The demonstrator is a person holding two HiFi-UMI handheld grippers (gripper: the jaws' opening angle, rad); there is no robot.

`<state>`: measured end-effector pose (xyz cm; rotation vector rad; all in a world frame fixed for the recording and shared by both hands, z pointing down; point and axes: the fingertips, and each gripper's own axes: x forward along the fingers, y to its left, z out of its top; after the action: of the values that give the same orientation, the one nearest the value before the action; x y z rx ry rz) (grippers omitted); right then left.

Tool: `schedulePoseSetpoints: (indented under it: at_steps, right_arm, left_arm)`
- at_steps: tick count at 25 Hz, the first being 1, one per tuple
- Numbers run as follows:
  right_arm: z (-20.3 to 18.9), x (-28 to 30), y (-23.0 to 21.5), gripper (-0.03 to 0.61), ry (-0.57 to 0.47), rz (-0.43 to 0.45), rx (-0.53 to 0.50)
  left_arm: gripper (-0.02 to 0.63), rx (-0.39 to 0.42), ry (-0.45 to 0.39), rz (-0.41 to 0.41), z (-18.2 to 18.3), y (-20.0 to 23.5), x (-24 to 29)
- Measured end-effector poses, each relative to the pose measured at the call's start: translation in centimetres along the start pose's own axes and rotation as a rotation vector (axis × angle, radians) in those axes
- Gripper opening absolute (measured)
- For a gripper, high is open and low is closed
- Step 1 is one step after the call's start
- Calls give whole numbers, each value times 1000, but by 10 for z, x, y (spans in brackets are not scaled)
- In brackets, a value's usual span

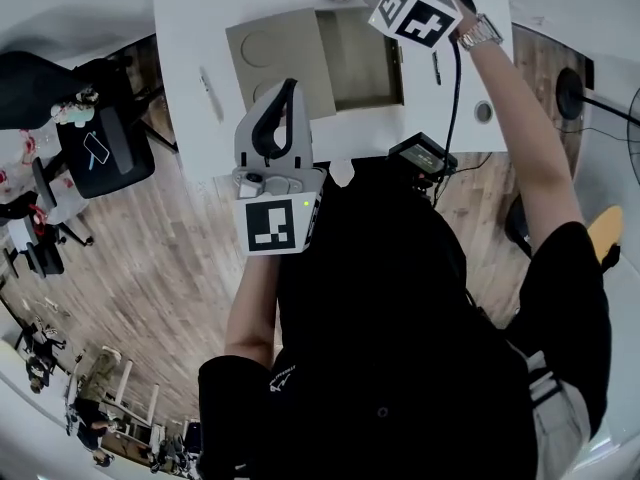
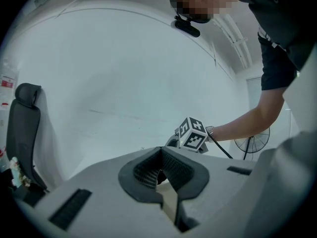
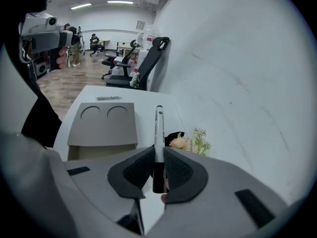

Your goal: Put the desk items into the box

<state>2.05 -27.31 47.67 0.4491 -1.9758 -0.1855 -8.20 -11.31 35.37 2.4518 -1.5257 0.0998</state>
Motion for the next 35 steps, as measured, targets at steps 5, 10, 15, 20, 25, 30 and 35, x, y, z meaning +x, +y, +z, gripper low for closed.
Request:
schedulePoseSetpoints:
  at_steps: [5, 10, 15, 20, 25, 30, 35]
  right_arm:
    - [9, -23, 10, 63, -19, -55, 41]
    - [10, -45, 19, 63, -34, -99, 85]
    - [13, -68, 25, 63, -64, -156, 160]
    - [22, -94, 31, 63, -117, -204, 245]
    - [27, -127, 33, 63, -158, -269, 307]
    - [31, -154, 40, 63, -205, -320, 379]
    - [26, -178, 48, 63, -245, -366, 467]
  left_arm:
    - [8, 16, -5, -49, 0, -2, -11]
    - [8, 31, 2, -83, -1, -7, -19]
    - [8, 41, -6, -91, 2, -5, -26]
    - [8, 52, -15, -99, 6, -1, -31]
    - [8, 57, -30, -103, 14, -2, -35]
    - [8, 60, -41, -109, 21, -3, -35]
    - [8, 72, -48, -126, 25, -7, -33]
